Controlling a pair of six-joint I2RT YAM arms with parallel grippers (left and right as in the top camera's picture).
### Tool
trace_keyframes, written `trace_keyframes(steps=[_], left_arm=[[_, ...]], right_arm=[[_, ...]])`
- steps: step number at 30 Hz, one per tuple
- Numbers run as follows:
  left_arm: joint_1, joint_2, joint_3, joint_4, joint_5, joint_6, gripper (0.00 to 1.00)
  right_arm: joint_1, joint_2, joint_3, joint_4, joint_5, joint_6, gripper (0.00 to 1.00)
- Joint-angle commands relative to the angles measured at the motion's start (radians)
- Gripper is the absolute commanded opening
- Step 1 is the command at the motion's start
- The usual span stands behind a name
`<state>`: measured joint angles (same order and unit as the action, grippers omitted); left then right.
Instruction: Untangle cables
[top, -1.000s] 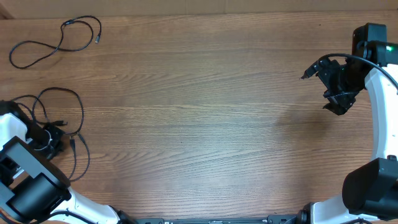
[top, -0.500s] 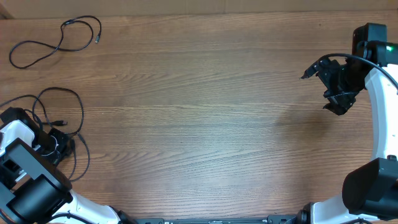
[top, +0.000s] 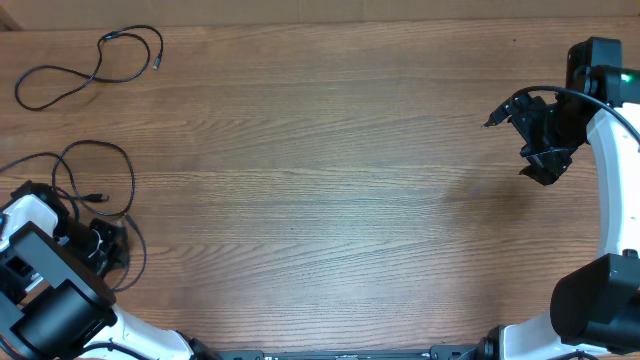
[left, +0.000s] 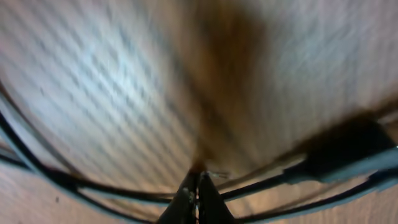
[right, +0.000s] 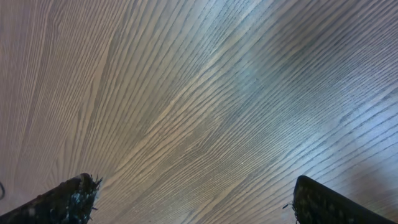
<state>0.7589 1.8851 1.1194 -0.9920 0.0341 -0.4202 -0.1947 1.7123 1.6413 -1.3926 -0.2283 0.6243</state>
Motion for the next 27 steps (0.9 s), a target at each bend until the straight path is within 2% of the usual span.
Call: trace_keyframes(steps=[1,12,19,27], left_arm=[[0.0,0.024,-0.027,-0.019,0.019,-0.005,0.04],[0.0,0.023,-0.007,-0.042,0.049,-0.006,0.04],[-0.002,0.003,0.061,0.038,0.177,-0.006,0.04],[-0.037,0.005,0.036,0.082,0.042,-0.037,0.04]], right_arm=[[-0.002,0.0,0.002,0.0,0.007,0.0,1.0],[-0.002,0.0,0.002,0.0,0.008,0.0,1.0],[-0.002,0.0,0.002,0.0,0.007,0.0,1.0],[-0.002,0.0,0.002,0.0,0.007,0.0,1.0]])
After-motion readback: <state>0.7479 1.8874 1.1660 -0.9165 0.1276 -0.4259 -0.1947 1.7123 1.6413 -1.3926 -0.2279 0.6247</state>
